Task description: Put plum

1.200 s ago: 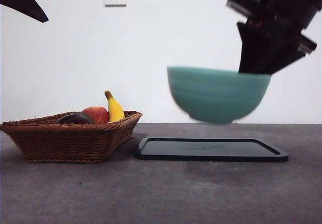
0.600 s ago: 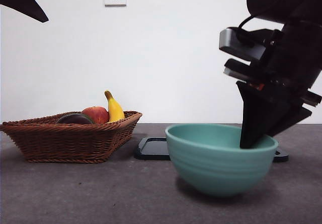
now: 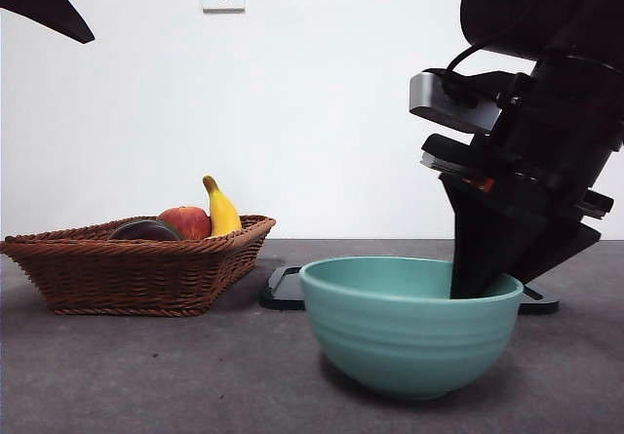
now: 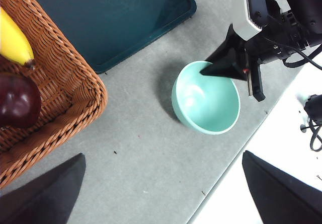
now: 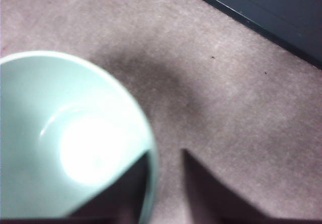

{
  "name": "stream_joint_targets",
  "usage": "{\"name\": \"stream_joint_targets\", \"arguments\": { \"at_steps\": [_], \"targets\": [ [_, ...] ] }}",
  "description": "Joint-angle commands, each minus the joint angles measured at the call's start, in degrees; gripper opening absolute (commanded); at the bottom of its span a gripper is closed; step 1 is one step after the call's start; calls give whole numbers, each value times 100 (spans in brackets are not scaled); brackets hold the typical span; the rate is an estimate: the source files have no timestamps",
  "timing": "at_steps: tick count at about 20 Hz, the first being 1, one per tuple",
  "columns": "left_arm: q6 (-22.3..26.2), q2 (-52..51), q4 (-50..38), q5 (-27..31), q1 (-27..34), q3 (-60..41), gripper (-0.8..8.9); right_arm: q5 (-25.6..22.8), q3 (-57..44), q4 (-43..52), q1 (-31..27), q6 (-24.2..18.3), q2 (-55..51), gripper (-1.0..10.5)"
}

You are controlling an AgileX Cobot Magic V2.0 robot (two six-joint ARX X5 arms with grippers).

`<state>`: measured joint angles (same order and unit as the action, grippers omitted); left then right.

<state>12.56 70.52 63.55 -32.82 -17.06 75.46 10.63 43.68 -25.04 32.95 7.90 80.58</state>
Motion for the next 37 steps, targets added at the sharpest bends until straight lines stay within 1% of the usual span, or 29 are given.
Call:
{"name": "stream_joint_targets", "arguments": {
  "at_steps": [1, 4, 6, 7, 11, 15, 17, 22, 25, 34, 35, 37],
  "targets": [
    [22, 22, -37, -22, -22, 87, 496, 0, 26, 11, 46, 116, 72, 228],
    [24, 22, -39, -22, -22, 85, 496, -46, 74, 4, 42, 116, -175, 230],
    [24, 22, -42, -22, -22, 87, 496, -168, 214, -129, 22, 111, -472, 230],
    [22, 22, -42, -22, -22, 87, 496, -234, 328, -256, 22, 96, -640, 230],
    [22, 22, -37, -22, -22, 87, 496, -223, 855, -756, 24, 11, -1252, 230],
    [4, 22, -33, -22, -22, 85, 496, -114, 1478, -1473, 24, -219, -1690, 230],
    [0, 22, -28, -22, -22, 87, 496, 155, 1687, -1886, 24, -289, -1847, 230],
    [-2, 22, -28, -22, -22, 87, 496, 1193, 1755, -2745, 24, -439, -2286, 230],
    [0, 22, -28, -22, -22, 85, 496, 1187, 1753, -2986, 28, -564, -2376, 230],
    [-20, 22, -20, -22, -22, 85, 493, 1189, 1753, -2975, 28, -575, -2376, 230],
    [-20, 22, -20, -22, -22, 87, 475, 1189, 1753, -2975, 28, -577, -2376, 230],
    [-20, 22, -20, -22, -22, 87, 369, 1189, 1753, -2973, 28, -579, -2376, 229]
  ]
}}
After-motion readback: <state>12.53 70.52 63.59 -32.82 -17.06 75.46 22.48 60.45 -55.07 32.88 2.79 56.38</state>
